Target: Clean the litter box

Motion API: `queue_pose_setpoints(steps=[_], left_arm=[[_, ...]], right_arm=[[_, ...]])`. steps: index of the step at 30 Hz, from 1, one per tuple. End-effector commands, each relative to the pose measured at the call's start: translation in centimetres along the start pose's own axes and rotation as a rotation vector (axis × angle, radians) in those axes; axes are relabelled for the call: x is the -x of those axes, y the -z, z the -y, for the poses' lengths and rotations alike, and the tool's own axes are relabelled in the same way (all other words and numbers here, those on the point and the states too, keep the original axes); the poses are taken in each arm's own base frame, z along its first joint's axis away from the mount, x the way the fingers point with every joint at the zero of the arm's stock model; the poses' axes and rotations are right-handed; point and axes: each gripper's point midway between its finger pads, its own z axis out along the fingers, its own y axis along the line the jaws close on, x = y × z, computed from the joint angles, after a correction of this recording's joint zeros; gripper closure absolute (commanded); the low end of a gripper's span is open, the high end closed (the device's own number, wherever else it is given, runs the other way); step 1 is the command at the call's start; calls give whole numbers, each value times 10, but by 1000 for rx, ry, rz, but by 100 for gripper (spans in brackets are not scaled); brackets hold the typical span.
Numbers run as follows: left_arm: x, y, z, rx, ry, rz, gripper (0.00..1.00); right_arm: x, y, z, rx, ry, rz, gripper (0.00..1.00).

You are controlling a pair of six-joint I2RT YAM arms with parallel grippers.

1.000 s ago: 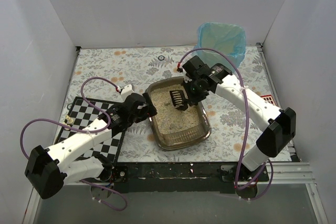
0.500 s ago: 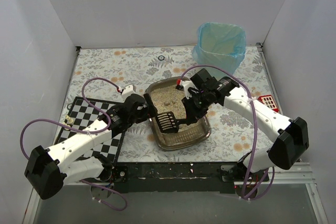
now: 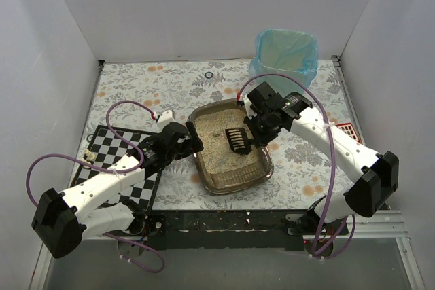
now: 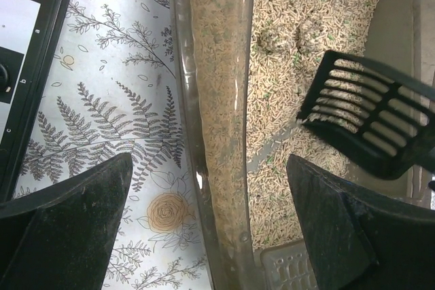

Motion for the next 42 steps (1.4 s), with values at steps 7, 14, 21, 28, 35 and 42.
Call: queue_pose_setpoints(steps=[7,14,21,28,35,42], left_arm=[[8,1,1,-1,-28,34,2],[13,2,2,9,-26,49,2],[18,-6,2,60,-42,60,2],[18,-13,6,64,-42,49,2],[17,-15,8,62,-46,46,2],[11,-21,4,80,-63,27,2]], right_arm=[[42,41,-35,197,21,209,99],[10,55,1,-63,-361,148,99],[-10,73,10,-163,-722,237,99],[-40,65,-10,-90,-905,135,99],[-31,62,-33,34,-892,80,99],[-41,52,-54,88,-968,-80,99]])
